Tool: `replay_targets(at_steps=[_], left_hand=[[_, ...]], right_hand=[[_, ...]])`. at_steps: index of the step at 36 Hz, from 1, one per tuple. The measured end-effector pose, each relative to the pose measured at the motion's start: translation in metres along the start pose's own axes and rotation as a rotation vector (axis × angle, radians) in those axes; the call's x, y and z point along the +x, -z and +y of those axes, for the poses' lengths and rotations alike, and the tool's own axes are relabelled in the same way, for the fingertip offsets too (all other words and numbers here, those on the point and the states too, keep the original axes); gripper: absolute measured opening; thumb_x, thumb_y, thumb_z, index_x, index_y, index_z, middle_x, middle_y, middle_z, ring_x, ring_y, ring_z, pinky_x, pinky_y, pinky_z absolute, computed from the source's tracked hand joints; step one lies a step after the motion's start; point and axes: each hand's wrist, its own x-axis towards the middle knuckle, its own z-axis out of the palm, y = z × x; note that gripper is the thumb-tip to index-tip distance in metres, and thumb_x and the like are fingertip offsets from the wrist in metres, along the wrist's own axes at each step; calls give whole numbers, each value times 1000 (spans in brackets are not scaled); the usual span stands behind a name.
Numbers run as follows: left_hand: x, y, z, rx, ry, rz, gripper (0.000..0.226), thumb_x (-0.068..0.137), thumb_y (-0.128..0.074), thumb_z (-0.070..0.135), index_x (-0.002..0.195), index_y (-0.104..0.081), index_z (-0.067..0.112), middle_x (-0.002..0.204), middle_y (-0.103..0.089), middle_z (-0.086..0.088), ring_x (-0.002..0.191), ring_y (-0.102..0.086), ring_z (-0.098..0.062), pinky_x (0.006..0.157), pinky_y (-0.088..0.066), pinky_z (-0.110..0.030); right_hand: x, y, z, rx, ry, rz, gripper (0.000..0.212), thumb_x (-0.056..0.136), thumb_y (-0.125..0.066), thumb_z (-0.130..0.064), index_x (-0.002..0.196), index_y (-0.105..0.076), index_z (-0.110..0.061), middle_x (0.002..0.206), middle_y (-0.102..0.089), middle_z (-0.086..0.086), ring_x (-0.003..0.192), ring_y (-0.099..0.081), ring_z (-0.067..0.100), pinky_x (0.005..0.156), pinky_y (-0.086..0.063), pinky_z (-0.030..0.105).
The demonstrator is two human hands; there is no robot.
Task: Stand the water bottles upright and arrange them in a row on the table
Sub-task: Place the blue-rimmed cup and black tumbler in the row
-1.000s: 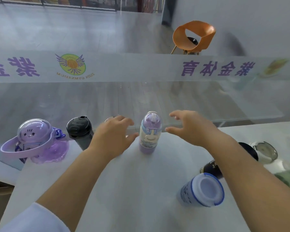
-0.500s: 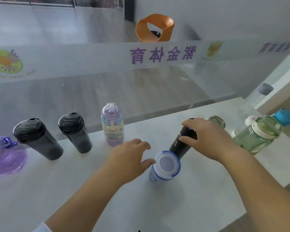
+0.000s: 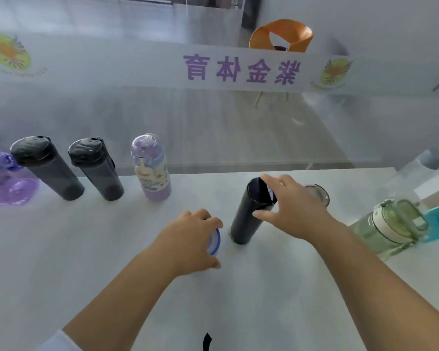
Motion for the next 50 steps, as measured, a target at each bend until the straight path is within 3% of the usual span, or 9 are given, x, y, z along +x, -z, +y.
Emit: replay_targets(at_steps=[7,12,16,23,33,50], left_hand=[[-5,-2,-2,-79,97,11,74,68,-77,39,131,-39,44,130,-40,7,118,-42,-19,95,-47,-35],[0,-2,-2,-61,155,75,77,74,-70,31,140,-31,28,133,-42,2,119,-43,-21,95,-45,-32],[8,0,-6,-60,198,150,68,76,-68,31,135,-37,14,134,-44,-2,121,-44,-23,96,-43,-31],[40,12,-20,-61,201,219,72,76,-70,37,135,-40,8,135,-45,-7,120,-45,-27,100,-42,-35],[91,43,-36,-75,213,255,72,78,-69,38,136,-39,8,137,-44,-8,121,-45,-28,99,-39,-32],[139,66,-46,-83,228,259,80,82,-66,38,144,-26,8,146,-34,-7,130,-37,-26,106,-38,-35]], right_hand=[[9,-6,-2,85,82,-27,77,82,-64,-43,145,-23,-23,145,-33,0,124,-43,24,97,-41,35],[15,-9,-2,122,106,-8,67,83,-66,-33,139,-32,-20,136,-40,3,116,-47,24,88,-41,30],[21,-9,1,121,127,-10,69,83,-66,-32,141,-30,-20,136,-40,3,117,-46,23,90,-41,30],[43,-6,3,147,120,-9,68,81,-68,-32,138,-33,-20,128,-44,3,110,-48,23,89,-43,32],[87,4,3,177,118,-9,56,80,-69,-32,126,-41,-17,109,-44,0,94,-47,22,78,-42,31],[143,10,4,198,117,-12,54,80,-69,-30,124,-42,-14,102,-39,0,86,-44,22,75,-41,31]])
